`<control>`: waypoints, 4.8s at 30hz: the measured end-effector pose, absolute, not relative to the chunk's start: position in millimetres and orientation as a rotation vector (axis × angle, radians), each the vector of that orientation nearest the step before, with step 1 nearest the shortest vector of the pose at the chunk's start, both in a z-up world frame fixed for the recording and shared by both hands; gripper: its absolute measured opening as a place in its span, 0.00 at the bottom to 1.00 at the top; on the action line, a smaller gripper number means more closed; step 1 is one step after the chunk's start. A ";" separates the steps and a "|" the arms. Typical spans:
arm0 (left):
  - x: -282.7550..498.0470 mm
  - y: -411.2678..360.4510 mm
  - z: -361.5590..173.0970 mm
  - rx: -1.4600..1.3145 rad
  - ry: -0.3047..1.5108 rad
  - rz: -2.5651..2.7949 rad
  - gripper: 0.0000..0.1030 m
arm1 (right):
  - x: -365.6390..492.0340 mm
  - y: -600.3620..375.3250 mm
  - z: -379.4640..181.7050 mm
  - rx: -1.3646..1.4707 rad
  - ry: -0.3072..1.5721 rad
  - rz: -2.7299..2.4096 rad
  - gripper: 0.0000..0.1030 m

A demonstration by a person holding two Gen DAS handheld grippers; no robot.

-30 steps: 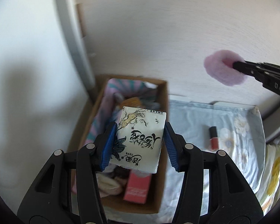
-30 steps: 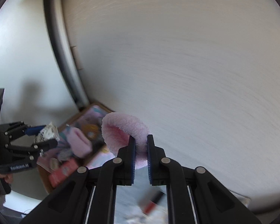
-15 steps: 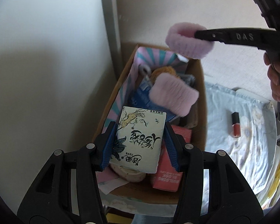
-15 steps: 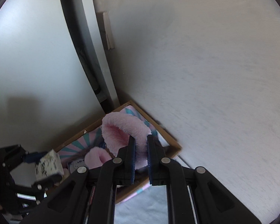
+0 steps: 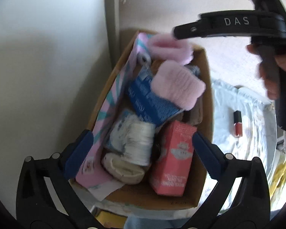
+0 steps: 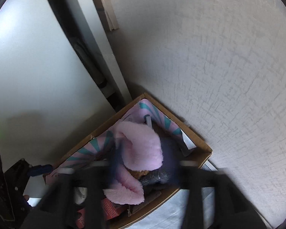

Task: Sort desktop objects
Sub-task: 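Carry packet and pink scrunchie into the cardboard box and open both tools, then move right tool down over the red lipstick on the cloth, then close right tool around the red lipstick, then carry the red lipstick into the cardboard box and open right tool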

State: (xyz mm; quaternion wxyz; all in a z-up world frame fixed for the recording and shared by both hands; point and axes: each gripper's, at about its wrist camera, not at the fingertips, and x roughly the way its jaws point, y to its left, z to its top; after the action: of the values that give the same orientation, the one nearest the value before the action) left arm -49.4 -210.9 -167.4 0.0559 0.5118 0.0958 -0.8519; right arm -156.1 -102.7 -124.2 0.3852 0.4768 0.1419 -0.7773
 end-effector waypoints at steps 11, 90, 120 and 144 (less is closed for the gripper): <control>-54.7 -198.4 -161.8 1.518 0.233 -2.628 1.00 | -154.4 -79.6 -94.2 1.075 0.193 -2.038 0.99; -14.3 8.0 -268.2 1.832 -0.073 -2.907 0.12 | -96.9 88.5 -283.1 1.454 0.286 -2.410 0.17; -47.1 -144.4 -109.3 1.419 0.161 -2.957 0.07 | -103.0 11.1 -99.8 1.164 0.382 -2.201 0.18; -21.4 -229.4 -151.0 1.561 0.300 -2.696 0.11 | -59.5 -133.4 -149.9 1.194 0.419 -1.789 0.36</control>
State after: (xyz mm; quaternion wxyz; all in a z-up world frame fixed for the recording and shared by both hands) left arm -21.4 -229.4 -151.0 0.0059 0.4988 0.0958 -0.8614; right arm -59.5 -133.4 -149.9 0.4575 0.4844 0.1699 -0.7261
